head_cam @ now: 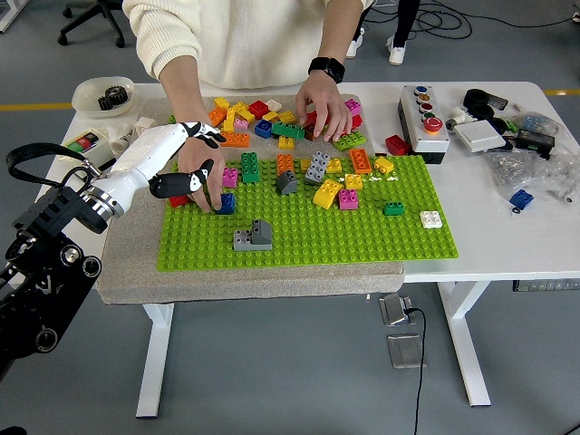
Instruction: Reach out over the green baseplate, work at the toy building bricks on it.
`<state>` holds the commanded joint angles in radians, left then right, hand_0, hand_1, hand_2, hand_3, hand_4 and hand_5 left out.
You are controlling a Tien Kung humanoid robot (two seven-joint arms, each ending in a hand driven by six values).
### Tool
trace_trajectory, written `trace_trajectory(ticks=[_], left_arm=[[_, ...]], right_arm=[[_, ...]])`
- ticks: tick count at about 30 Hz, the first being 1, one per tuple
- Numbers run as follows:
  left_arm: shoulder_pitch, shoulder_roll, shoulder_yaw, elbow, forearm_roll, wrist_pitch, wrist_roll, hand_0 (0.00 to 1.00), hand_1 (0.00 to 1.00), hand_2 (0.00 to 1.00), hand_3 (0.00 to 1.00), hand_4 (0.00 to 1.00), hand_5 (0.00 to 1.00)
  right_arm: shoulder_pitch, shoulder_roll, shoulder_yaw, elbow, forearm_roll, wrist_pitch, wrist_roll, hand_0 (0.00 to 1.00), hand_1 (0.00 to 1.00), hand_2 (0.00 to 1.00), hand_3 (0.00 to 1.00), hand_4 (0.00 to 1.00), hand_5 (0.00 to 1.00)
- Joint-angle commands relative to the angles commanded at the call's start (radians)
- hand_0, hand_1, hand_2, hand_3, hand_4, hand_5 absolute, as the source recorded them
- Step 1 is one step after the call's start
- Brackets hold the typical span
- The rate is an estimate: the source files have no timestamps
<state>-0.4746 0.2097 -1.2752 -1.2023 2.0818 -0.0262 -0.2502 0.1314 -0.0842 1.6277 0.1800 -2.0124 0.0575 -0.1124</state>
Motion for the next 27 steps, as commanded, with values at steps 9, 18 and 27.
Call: trace_trajectory(ticks=[9,18,27], left_arm=[[0.001,0.005,-0.001,0.002,0.015,-0.011,0.009,0.852,0.821,0.741,0.774,0.827,0.104],[0.001,0.029,0.02,0.015,0.079,-0.039,0.021,0.858,0.818,0.733,0.772,0.838,0.114],[-0.02,0.04,0.069,0.071,0.095,-0.063,0.024,0.822,0.785,0.674,0.661,0.739,0.096]], right_arm=[[0.0,0.0,0.0,0.0,-0.001,0.0,0.0,0.736,0.613,0.635,0.535,0.765,0.5],[-0.001,-0.001,0.0,0.0,-0.004,0.001,0.0,0.737,0.614,0.634,0.535,0.765,0.5],[0.0,0.0,-0.004,0.0,-0.005,0.002,0.001,0.737,0.615,0.635,0.536,0.766,0.498]])
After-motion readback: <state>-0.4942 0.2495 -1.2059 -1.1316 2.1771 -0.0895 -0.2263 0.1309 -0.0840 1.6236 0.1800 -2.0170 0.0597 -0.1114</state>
